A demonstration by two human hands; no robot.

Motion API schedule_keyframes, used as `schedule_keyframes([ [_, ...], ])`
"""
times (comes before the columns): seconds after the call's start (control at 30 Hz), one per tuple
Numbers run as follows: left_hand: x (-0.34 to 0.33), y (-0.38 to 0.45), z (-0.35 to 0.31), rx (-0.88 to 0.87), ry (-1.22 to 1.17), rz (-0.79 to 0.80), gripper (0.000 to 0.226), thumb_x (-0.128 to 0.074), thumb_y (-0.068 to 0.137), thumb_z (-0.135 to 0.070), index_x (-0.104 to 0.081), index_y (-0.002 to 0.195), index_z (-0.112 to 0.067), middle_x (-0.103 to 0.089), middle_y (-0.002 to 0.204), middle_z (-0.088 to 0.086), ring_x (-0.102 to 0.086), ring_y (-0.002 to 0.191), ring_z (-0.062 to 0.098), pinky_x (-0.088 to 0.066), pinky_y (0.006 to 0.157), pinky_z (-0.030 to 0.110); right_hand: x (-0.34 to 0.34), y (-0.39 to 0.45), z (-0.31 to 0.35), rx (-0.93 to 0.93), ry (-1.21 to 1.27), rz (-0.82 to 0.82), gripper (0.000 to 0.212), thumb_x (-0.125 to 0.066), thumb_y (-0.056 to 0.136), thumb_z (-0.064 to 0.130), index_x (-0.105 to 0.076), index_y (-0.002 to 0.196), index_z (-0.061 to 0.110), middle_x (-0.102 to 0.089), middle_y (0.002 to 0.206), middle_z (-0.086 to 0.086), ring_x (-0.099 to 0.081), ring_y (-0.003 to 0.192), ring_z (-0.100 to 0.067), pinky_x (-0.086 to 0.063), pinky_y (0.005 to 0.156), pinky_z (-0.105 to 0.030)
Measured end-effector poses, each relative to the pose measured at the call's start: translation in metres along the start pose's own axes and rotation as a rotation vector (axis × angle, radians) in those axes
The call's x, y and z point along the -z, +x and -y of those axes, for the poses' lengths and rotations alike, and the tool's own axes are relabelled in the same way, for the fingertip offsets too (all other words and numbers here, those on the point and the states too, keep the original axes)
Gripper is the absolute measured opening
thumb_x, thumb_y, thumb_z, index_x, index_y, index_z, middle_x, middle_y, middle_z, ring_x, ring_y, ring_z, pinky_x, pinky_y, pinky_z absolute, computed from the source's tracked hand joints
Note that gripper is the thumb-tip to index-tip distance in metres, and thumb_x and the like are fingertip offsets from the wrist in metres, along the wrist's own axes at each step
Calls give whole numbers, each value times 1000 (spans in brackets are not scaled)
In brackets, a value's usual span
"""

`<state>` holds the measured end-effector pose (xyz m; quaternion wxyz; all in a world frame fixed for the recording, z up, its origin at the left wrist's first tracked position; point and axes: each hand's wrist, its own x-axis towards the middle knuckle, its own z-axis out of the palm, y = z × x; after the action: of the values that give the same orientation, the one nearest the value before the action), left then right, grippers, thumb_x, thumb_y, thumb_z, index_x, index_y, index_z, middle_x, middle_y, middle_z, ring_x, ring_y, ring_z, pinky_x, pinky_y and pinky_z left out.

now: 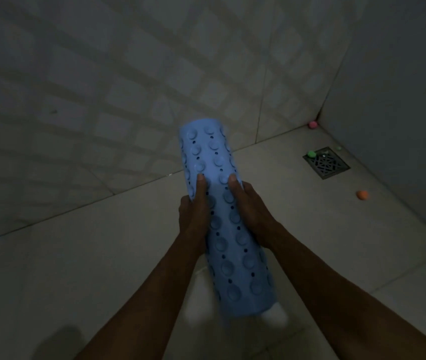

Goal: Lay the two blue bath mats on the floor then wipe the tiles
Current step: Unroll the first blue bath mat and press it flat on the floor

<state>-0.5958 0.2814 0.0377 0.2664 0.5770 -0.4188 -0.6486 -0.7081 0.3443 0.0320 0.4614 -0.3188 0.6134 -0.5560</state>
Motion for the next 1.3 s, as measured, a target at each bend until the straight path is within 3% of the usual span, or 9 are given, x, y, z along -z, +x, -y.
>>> schedule_keyframes([
  [0.2,-12,-10,-5,-14,-27,-52,116,-53,48,-102,-58,134,-25,-68,124,3,-69,104,25,-57,91,47,7,8,12,-89,-98,-16,72,-39,83,88,-66,125,36,-72,119,8,-69,108,-14,-54,98,-43],
  [0.37,-1,-10,-14,-12,7,-42,97,-49,72,-91,-53,136,-18,-62,125,3,-65,106,25,-56,93,48,-7,7,23,-126,-183,-73,74,-36,81,90,-67,123,37,-72,118,8,-70,106,-14,-55,96,-42],
  [0.5,-3,3,-9,16,-3,-24,77,-48,74,-90,-61,117,-27,-69,115,3,-68,96,24,-58,90,47,-9,12,27,-214,-255,-167,95,-37,68,99,-56,136,37,-64,133,7,-63,114,-15,-51,103,-43],
  [0.67,-30,22,9,122,-36,16,91,-53,71,-89,-58,127,-17,-67,115,5,-67,95,24,-58,87,44,10,15,17,-315,-298,-270,106,-34,64,102,-48,145,35,-55,143,7,-57,124,-18,-44,111,-43],
  [0.8,-61,29,25,141,-65,13,72,-58,81,-75,-46,125,-19,-61,105,0,-63,93,19,-55,83,38,41,22,-1,-322,-316,-288,102,-32,67,100,-50,143,34,-58,140,5,-58,121,-18,-44,110,-43],
  [0.97,-96,52,54,141,-57,19,85,-58,71,-85,-48,127,-21,-65,115,3,-67,100,24,-58,90,46,77,41,-29,-346,-311,-253,88,-36,78,91,-51,140,30,-57,133,7,-59,116,-19,-48,103,-37],
  [1.13,-122,92,103,152,-110,-53,102,-65,55,-93,-60,132,-25,-72,118,3,-73,97,25,-60,85,49,98,68,-63,-364,-288,-165,49,-41,88,79,-56,113,40,-61,100,19,-61,95,-7,-49,91,-28],
  [1.23,-130,100,105,134,-138,-76,87,-68,64,-85,-64,124,-22,-74,110,3,-74,93,23,-62,82,46,108,89,-88,-363,-294,-105,87,-37,72,97,-58,130,35,-68,122,9,-66,103,-13,-55,97,-37],
  [1.3,-136,111,111,124,-111,-96,78,-69,69,-80,-66,120,-21,-75,106,3,-74,92,22,-62,81,44,116,100,-101,-364,-278,-98,90,-37,74,95,-53,136,33,-64,126,9,-65,106,-15,-54,97,-37],
])
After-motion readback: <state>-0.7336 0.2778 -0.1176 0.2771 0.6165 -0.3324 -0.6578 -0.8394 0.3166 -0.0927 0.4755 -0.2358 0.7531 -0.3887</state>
